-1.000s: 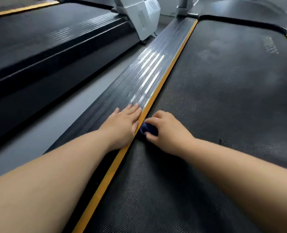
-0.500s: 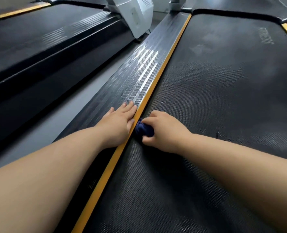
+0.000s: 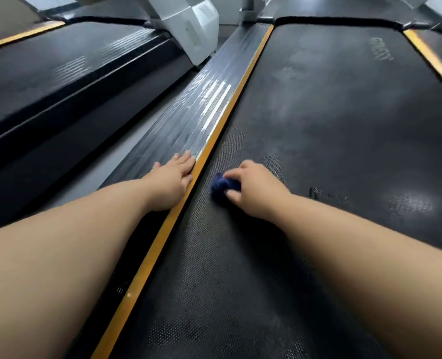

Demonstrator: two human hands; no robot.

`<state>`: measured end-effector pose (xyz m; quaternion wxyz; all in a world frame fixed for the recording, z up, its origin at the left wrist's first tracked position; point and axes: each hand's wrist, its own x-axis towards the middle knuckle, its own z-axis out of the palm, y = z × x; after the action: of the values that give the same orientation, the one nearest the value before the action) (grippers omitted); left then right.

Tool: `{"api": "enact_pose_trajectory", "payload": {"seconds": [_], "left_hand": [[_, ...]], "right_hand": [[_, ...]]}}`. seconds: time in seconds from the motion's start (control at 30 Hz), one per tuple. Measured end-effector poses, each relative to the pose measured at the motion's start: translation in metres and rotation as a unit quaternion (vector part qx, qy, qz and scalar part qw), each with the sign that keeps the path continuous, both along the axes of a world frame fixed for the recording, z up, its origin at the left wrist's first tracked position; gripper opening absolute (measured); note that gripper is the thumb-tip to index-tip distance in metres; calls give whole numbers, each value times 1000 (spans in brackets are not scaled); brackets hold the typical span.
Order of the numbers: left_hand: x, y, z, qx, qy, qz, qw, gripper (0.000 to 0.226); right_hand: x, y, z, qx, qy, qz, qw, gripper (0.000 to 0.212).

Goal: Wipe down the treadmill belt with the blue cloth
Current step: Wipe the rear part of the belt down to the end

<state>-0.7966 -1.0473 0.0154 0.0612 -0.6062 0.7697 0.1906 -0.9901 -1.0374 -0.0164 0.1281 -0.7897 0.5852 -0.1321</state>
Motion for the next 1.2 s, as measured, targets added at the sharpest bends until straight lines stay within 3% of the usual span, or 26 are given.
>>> {"api": "enact_pose_trajectory", "payload": {"seconds": [0.07,0.13,0.2,0.33,0.4,0.53,0.6,0.8,0.87,0.97,1.03,1.1,1.2], "left_hand": [[-11,-2,10,3,-38,-1,999,51],[-24,-2,10,-65,-48,-39,996,47],[-36,3,2,-94,-27,-63,993,46],[-51,12,-18,-19,-44,-97,994,56],[-52,10,-17,-18,-62,-103,993,57],[-53,10,-15,-1,-70,-105,992,56],[-52,10,-15,18,-44,-87,995,57],[-75,18,-12,-4,-4,0,1000,52],[-94,35,-11,-44,77,18,996,53],[-122,69,-19,-86,142,-62,984,59],[-135,81,-25,-84,122,-83,986,71],[-143,81,-28,-131,47,-98,985,79],[-159,71,-22,-274,-49,-186,942,79]], "right_hand": [[-8,-17,0,7,-7,-119,993,30],[-3,-19,-4,-19,6,-176,984,28],[-1,-6,-7,-33,0,-153,988,30],[-16,27,-12,-43,-22,-19,999,34],[-31,18,-12,-77,17,-10,997,32],[-69,-22,-3,-43,23,-244,968,31],[-73,-16,-2,-11,33,-219,975,31],[-75,58,6,51,-9,-15,999,32],[-84,61,13,52,-55,-10,997,40],[-113,59,18,-2,-118,-73,990,46],[-144,63,11,-24,-50,-131,990,48],[-173,74,-3,20,72,-168,983,53],[-191,79,-18,83,80,-159,981,56]]}}
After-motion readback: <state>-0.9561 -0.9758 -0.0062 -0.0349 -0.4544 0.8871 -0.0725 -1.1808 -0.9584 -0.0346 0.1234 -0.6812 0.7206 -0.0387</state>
